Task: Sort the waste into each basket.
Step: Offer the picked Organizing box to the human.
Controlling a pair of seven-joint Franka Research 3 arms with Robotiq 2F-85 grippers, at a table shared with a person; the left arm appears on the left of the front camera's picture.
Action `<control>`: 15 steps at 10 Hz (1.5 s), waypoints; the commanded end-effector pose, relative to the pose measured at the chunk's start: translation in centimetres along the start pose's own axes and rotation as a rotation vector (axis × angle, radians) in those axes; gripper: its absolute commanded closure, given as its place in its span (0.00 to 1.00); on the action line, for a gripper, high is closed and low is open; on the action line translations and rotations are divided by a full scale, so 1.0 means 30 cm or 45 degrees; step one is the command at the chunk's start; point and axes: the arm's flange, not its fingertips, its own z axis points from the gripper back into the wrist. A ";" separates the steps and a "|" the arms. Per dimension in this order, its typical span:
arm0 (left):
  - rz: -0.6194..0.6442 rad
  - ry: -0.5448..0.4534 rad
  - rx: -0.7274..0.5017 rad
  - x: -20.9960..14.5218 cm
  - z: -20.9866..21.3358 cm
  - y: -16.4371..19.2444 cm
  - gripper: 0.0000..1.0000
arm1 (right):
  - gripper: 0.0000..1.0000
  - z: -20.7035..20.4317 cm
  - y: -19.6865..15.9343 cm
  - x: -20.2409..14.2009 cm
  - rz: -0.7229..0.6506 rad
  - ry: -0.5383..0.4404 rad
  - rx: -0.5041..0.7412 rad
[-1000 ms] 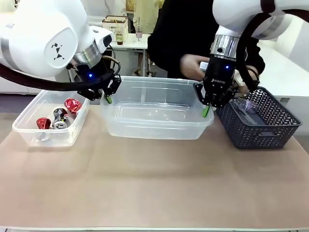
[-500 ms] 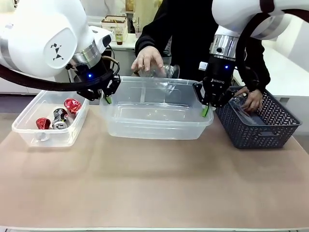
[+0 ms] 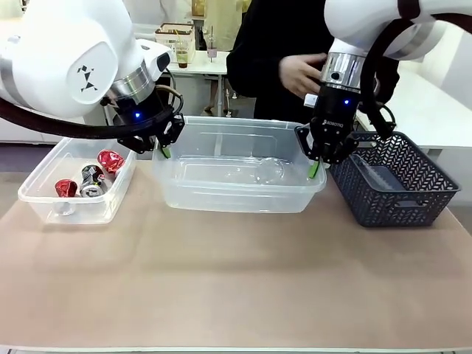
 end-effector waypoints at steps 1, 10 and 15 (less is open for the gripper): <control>0.034 -0.027 -0.009 0.002 0.011 0.010 1.00 | 1.00 -0.010 -0.016 -0.014 0.000 -0.001 -0.006; 0.034 -0.027 -0.009 0.002 0.011 0.010 1.00 | 1.00 -0.010 -0.016 -0.014 0.000 -0.001 -0.006; 0.034 -0.027 -0.009 0.002 0.011 0.010 1.00 | 1.00 -0.010 -0.016 -0.014 0.000 -0.001 -0.006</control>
